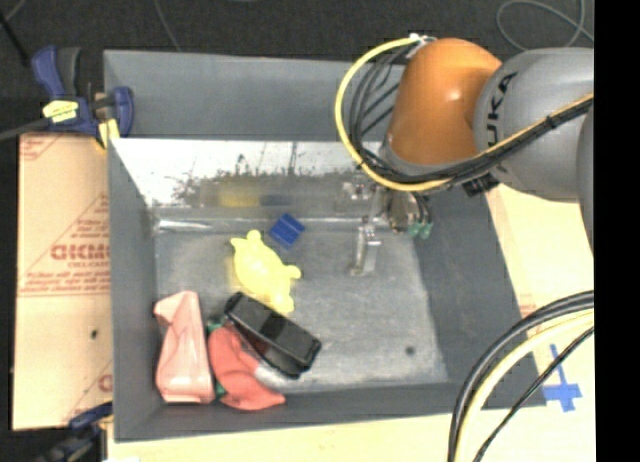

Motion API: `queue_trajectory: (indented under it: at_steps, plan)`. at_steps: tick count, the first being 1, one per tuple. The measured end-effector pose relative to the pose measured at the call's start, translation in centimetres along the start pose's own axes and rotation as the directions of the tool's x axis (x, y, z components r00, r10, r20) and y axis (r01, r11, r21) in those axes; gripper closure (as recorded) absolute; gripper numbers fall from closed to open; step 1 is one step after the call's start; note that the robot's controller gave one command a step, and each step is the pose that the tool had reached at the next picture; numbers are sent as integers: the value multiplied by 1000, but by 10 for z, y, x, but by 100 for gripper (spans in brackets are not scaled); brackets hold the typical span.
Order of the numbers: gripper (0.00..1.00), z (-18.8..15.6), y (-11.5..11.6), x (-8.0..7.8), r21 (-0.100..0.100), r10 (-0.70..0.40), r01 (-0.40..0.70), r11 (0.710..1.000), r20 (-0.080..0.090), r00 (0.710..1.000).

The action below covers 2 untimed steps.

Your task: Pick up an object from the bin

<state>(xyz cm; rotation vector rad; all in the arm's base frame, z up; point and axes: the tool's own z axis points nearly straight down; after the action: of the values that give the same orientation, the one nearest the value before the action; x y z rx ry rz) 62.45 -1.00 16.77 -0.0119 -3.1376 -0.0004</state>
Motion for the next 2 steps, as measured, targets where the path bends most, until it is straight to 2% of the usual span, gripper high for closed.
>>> queue_trajectory:
  at_steps: [1,2]
  plan:
    - [0,-5,0,-2,0,0,0,1000,8,1000]
    - [0,14,33,-8,0,83,-83,997,8,997]
